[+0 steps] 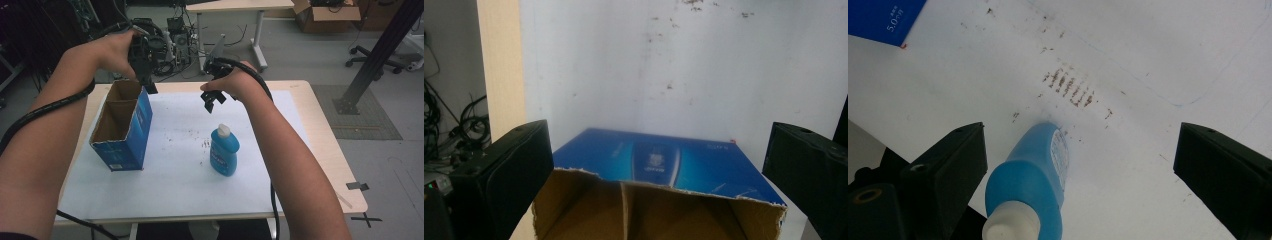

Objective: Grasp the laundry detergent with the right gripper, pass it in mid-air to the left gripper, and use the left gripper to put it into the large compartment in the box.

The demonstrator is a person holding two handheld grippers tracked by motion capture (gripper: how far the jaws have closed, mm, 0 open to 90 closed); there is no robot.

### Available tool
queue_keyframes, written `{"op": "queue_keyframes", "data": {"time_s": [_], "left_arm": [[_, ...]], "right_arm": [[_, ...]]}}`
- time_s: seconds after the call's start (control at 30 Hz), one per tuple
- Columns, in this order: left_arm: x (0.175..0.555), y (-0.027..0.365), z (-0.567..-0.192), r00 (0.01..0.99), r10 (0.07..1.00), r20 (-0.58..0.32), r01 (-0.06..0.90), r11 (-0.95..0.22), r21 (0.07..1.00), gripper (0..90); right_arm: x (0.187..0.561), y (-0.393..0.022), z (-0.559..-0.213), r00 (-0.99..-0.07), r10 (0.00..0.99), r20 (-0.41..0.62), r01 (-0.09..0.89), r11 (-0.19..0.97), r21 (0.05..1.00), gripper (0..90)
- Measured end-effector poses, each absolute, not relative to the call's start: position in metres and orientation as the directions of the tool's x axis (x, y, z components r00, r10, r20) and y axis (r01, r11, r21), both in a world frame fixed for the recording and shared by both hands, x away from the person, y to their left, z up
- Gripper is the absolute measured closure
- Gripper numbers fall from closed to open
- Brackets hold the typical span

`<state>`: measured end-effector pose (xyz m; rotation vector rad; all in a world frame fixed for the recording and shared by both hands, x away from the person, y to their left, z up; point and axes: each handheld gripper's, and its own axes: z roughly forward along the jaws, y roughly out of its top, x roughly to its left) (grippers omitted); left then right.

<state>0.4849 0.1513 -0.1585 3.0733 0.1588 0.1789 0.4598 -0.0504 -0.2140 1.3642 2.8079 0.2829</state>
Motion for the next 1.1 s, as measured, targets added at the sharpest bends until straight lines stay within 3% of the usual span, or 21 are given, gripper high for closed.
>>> {"op": "queue_keyframes", "data": {"time_s": [0.63,1.1], "left_arm": [[0.473,0.148,-0.164,0.991,0.093,0.099,0.087,-0.994,0.065,0.2],[0.460,0.147,-0.170,0.991,0.093,0.092,0.087,-0.994,0.065,0.2]], "right_arm": [[0.456,-0.049,-0.212,-0.631,0.773,0.060,0.770,0.615,0.171,7.0],[0.430,-0.068,-0.205,-0.630,0.775,0.051,0.767,0.611,0.195,7.1]]}}
